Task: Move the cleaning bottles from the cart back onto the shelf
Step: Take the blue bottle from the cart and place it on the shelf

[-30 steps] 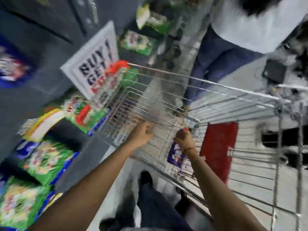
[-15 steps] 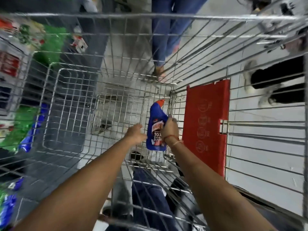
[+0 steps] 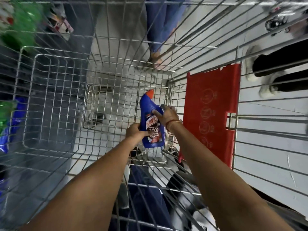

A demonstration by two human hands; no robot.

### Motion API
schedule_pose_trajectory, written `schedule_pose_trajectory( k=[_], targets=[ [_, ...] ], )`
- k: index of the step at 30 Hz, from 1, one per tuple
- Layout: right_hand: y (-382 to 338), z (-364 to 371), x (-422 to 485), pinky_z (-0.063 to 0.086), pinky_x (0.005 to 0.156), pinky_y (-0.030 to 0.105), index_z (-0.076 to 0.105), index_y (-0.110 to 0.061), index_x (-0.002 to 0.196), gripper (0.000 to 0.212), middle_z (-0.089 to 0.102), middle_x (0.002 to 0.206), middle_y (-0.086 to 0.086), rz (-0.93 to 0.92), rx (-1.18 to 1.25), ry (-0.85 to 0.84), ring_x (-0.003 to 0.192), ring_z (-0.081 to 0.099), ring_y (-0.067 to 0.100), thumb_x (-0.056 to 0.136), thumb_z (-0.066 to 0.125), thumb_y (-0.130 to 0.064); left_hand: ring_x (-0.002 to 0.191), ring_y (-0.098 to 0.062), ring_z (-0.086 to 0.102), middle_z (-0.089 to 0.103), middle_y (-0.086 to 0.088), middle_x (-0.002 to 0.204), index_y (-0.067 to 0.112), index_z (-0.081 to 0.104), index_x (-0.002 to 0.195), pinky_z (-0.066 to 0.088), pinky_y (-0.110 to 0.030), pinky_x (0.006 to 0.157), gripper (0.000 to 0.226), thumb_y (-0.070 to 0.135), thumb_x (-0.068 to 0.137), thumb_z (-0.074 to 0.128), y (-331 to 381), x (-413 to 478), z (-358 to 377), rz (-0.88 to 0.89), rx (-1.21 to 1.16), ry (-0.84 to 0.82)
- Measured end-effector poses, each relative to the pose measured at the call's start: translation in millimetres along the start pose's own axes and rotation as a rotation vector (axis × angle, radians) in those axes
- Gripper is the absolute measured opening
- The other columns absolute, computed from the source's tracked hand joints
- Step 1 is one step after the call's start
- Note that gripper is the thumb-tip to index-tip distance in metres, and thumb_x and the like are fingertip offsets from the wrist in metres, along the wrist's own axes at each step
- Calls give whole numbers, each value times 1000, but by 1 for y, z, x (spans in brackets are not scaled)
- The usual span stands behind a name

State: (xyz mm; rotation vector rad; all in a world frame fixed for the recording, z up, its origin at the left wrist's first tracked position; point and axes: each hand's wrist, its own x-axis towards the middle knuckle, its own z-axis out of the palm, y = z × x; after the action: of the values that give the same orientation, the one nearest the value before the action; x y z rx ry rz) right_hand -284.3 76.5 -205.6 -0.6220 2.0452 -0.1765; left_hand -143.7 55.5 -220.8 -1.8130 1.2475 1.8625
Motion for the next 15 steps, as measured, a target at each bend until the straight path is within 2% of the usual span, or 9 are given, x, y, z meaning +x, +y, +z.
schedule_pose_trajectory(
  k=[3, 7, 8, 10, 12, 13, 15],
  targets=[
    [-7, -4, -3, 44, 100, 44, 41, -16, 131, 64, 42, 135, 21, 35, 103, -39, 118, 48, 38, 83, 45, -59, 100, -31, 64, 68, -15, 112, 8, 61, 104, 50, -49, 94, 53, 19, 58, 84, -1, -2, -8, 11, -22, -26],
    [-15, -10, -12, 39, 102, 38, 42, -16, 131, 55, 48, 135, 20, 16, 240, -98, 123, 47, 34, 89, 41, -51, 96, -31, 65, 68, -13, 109, 7, 61, 104, 52, -48, 91, 47, 13, 62, 81, 14, -23, -23, 56, -12, -1],
    [-18, -12, -16, 41, 98, 37, 44, -15, 128, 51, 52, 131, 22, -10, 249, -107, 118, 50, 34, 90, 42, -48, 96, -29, 65, 68, -12, 107, 6, 62, 102, 52, -46, 92, 44, 11, 63, 80, 19, -28, -31, 65, -7, -2],
    [-23, -16, -23, 47, 78, 34, 47, -17, 118, 43, 60, 113, 19, -45, 328, -130, 94, 59, 29, 86, 49, -47, 94, -27, 64, 67, -12, 104, 8, 63, 93, 51, -44, 92, 33, 6, 64, 78, 29, -35, -49, 87, -37, -42],
    [-28, -19, -33, 42, 62, 28, 46, -24, 109, 28, 58, 97, 11, -37, 462, -162, 79, 54, 22, 87, 51, -41, 97, -28, 64, 66, -15, 110, 7, 64, 94, 51, -46, 93, 35, 4, 63, 79, 38, -44, -69, 118, -75, -75],
    [-33, -22, -41, 42, 61, 26, 44, -26, 107, 20, 57, 94, 8, -39, 549, -181, 77, 54, 20, 90, 49, -35, 98, -29, 64, 66, -16, 111, 3, 63, 100, 52, -46, 92, 40, 4, 63, 78, 41, -50, -79, 140, -73, -73],
    [-47, -26, -59, 47, 61, 26, 42, -24, 115, 22, 55, 93, 3, -76, 681, -206, 74, 55, 15, 93, 46, -27, 97, -28, 64, 66, -16, 113, 1, 61, 107, 53, -43, 89, 45, 6, 65, 78, 45, -66, -96, 183, -70, -64]
  ],
)
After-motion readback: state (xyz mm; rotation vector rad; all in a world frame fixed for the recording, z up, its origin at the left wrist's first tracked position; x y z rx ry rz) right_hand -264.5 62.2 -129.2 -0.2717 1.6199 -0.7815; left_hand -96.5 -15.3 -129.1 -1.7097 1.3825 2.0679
